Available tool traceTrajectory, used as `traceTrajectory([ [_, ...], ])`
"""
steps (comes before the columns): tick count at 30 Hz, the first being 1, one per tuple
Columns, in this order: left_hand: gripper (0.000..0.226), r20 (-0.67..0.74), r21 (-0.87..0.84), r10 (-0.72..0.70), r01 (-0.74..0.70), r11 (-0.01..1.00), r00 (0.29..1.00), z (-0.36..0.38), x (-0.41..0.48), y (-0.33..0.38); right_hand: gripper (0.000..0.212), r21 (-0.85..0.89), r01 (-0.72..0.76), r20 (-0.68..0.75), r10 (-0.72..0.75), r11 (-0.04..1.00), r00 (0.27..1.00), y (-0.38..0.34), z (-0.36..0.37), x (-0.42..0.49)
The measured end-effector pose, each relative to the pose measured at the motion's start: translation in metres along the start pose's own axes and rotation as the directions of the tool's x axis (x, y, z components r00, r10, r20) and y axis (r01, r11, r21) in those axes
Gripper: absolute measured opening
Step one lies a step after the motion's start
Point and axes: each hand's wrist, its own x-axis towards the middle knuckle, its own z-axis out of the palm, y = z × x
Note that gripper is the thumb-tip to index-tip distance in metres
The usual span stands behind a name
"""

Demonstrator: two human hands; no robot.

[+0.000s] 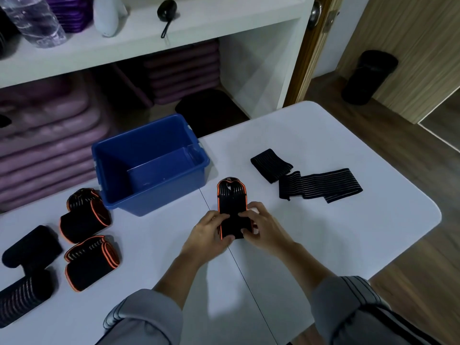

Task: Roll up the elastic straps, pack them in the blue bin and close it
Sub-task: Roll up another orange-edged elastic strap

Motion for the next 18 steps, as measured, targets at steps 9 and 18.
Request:
traceTrajectory([
  [9, 0.063, 0.056, 0.036, -0.025, 0.023, 0.999, 0.998, -0.003, 0.001, 0.002, 0.063, -0.057, 0.038, 0.058, -0.034, 0.998, 0.998, 0.001, -0.003, -0.004],
  [18, 0.035, -0.081, -0.197, -0.436, 0.414, 0.889, 0.896, 0.002, 0.012, 0.012, 0.047, 0.161, -0.181, -0.05, 0.191, 0.97, 0.98, -0.008, 0.006, 0.008],
])
